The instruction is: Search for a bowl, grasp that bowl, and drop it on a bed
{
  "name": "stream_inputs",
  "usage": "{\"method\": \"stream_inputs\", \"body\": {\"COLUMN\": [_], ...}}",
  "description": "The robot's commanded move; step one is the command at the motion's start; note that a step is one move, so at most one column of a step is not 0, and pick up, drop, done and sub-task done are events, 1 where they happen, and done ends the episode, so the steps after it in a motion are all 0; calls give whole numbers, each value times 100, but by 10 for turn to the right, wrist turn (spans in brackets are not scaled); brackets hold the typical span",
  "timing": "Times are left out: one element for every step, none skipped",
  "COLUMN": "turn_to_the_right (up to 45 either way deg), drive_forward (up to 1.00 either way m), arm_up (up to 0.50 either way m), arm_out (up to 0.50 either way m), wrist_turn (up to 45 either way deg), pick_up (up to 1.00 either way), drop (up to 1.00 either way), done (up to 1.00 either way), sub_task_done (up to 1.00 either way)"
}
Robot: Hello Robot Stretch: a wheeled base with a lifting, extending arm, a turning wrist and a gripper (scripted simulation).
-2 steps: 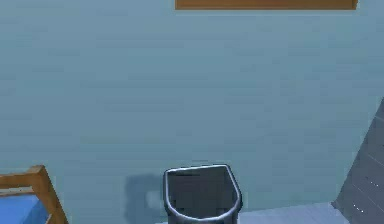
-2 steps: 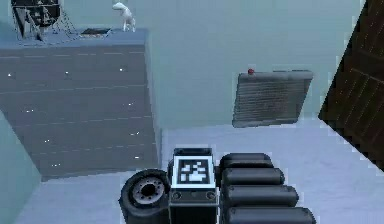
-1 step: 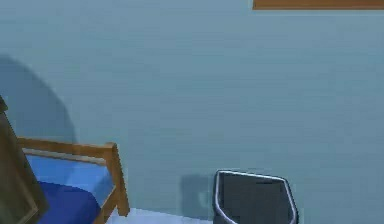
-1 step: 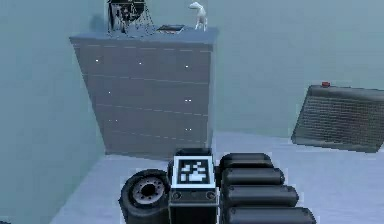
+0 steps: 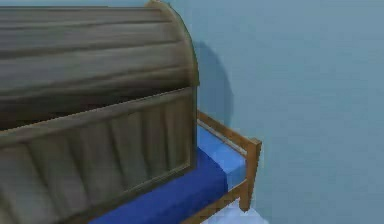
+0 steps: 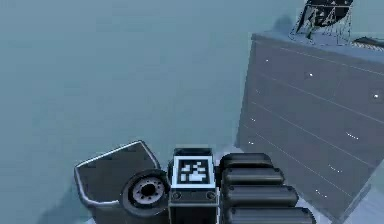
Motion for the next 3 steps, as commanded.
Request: {"method": "stream_inputs", "body": {"turn_to_the_right": [-450, -210, 0], "drive_forward": [0, 0, 25], "arm_up": [0, 0, 0], "arm_out": [0, 0, 0], "wrist_turn": [0, 0, 0], "pick_up": [0, 0, 0], "drop": [0, 0, 0], "done": [0, 0, 0], "sub_task_done": [0, 0, 0]}}
